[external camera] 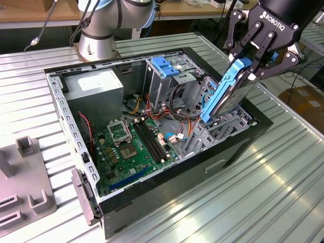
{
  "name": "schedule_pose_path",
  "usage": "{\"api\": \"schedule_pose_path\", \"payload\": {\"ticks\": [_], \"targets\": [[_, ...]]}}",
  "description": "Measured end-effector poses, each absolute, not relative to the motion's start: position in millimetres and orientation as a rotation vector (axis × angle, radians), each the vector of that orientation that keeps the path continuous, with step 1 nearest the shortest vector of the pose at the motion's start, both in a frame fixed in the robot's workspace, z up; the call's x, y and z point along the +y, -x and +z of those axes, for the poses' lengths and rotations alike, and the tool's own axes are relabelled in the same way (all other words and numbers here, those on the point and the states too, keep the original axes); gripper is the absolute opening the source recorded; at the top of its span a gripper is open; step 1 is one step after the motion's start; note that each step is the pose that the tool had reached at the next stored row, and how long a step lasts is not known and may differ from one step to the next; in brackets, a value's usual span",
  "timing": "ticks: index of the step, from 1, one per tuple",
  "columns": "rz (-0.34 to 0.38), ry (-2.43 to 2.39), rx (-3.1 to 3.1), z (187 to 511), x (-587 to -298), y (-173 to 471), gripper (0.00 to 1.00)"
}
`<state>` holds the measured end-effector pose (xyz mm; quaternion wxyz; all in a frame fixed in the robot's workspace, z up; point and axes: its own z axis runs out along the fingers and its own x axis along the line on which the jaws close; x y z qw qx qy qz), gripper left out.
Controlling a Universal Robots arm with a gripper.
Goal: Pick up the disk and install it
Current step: 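Insert the disk into the insertion slot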
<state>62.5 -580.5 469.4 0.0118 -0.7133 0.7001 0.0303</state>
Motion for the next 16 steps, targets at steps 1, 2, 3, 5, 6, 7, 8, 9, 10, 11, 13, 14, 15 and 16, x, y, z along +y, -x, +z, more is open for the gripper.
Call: {"api": "schedule_pose_path", "payload": {"ticks": [1, 2, 3, 5, 6, 7, 8, 9, 10, 11, 13, 14, 15, 16], "targets": [[0.094, 2.224, 2.183, 469.2, -580.5, -63.6, 0.37], [0.094, 2.224, 2.183, 468.9, -580.5, -64.9, 0.37], [0.094, 2.224, 2.183, 468.6, -580.5, -66.3, 0.37], [0.094, 2.224, 2.183, 468.1, -580.5, -69.3, 0.37], [0.094, 2.224, 2.183, 468.1, -580.5, -69.6, 0.37], [0.094, 2.224, 2.183, 468.1, -580.5, -69.7, 0.37], [0.094, 2.224, 2.183, 468.0, -580.5, -69.7, 0.37], [0.094, 2.224, 2.183, 468.0, -580.5, -69.8, 0.37], [0.094, 2.224, 2.183, 468.0, -580.5, -69.8, 0.37], [0.094, 2.224, 2.183, 468.0, -580.5, -69.8, 0.37], [0.094, 2.224, 2.183, 468.0, -580.5, -69.8, 0.37], [0.094, 2.224, 2.183, 468.0, -580.5, -69.9, 0.37], [0.094, 2.224, 2.183, 468.0, -580.5, -70.0, 0.37], [0.094, 2.224, 2.183, 468.0, -580.5, -70.0, 0.37]]}}
